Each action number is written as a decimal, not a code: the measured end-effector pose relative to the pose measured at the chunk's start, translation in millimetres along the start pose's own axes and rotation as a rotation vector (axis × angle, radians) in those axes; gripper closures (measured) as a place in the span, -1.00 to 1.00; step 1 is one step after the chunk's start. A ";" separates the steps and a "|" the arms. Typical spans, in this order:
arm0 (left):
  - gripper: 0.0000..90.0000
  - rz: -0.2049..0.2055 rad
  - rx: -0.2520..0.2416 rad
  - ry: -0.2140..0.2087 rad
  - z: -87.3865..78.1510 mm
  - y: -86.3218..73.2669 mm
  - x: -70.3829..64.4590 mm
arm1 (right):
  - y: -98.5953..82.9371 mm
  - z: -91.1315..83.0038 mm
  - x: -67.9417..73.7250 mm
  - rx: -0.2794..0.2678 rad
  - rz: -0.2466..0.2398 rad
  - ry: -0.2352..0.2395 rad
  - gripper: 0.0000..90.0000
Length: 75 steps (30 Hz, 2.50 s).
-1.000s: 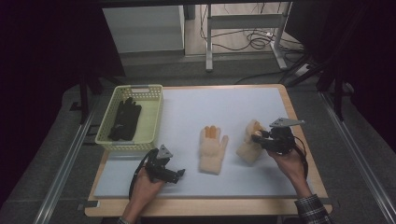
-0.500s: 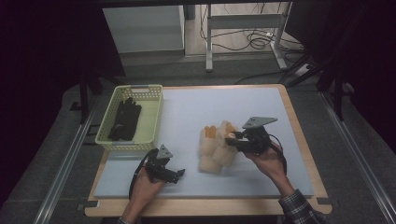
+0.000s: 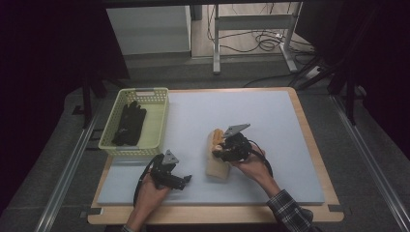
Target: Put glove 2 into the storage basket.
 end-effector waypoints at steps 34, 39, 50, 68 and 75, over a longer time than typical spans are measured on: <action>-0.96 0.001 0.000 0.001 0.0 0.0 0.0 | -20.3 2.4 -53.4 -0.034 0.172 -0.097 0.40; -0.96 0.002 0.000 0.001 0.0 0.0 0.0 | -27.9 15.1 -53.4 -0.004 0.192 -0.072 0.89; -0.96 0.002 0.000 0.001 0.0 0.0 0.0 | -26.7 -7.7 -61.5 -0.029 0.189 -0.148 0.53; -0.96 0.001 0.000 0.001 0.0 0.0 0.1 | -80.8 -41.2 -10.8 -0.024 0.088 -0.043 0.86; -0.94 0.007 -0.009 0.007 -1.2 -0.1 -0.5 | -79.4 -26.2 1.5 -0.036 0.070 -0.008 0.86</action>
Point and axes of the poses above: each handheld gripper's, and its own axes: z roughly forward along the jaws, y roughly out of its top, x roughly to its left, the point moved 3 cm from there along z, roughly forward along the jaws, and after that the axes turned 6 degrees about -y, right-handed, at the moved point
